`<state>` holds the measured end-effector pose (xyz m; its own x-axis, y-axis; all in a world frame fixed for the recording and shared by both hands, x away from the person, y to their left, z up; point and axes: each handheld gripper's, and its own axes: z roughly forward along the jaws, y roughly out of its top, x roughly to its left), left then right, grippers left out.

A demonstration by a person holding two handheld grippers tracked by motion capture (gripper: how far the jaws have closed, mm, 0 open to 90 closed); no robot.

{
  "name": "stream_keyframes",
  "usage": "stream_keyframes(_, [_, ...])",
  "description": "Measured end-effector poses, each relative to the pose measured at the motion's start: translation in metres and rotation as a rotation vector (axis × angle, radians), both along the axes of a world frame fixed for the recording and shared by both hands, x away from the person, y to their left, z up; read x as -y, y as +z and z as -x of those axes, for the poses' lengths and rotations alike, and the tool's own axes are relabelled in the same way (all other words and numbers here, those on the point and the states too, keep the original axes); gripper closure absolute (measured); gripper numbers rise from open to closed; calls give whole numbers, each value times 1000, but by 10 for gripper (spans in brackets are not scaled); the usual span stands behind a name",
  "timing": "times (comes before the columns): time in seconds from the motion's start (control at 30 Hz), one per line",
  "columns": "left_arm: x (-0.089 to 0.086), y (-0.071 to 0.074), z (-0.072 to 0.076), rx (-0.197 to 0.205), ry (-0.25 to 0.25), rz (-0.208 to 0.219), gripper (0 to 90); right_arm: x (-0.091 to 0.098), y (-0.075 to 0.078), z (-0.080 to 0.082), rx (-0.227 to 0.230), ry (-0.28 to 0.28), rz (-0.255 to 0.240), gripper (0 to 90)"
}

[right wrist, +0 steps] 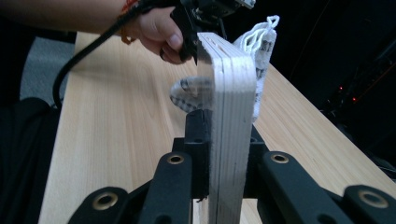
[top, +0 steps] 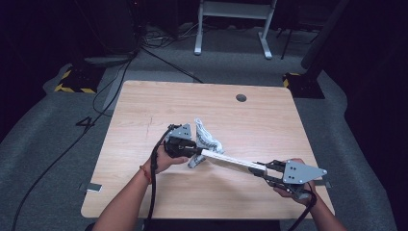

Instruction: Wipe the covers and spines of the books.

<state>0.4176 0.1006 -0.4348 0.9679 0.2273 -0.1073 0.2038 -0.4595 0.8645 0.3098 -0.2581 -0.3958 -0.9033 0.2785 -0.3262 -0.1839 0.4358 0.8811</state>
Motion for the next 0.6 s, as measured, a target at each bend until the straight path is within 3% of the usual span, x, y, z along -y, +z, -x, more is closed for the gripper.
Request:
stream_keyframes(0.1, [8,1,2,10,-16,5,813,0,2,0,-10,10,-28,793])
stream_keyframes(0.17, [11,-3,1,-7,-12,0,813,3,3,-2,-20,12,-48,792])
stream_keyframes(0.27, [14,-11,0,-28,-7,-8,812,11,6,-3,-32,-4,-94,792])
stream_keyframes(0.5, [18,-18,3,-27,5,-40,811,23,11,-5,-47,-41,-178,792])
stream_keyframes(0.6, [23,-21,7,-9,18,-93,811,24,11,-6,-63,-49,-210,792])
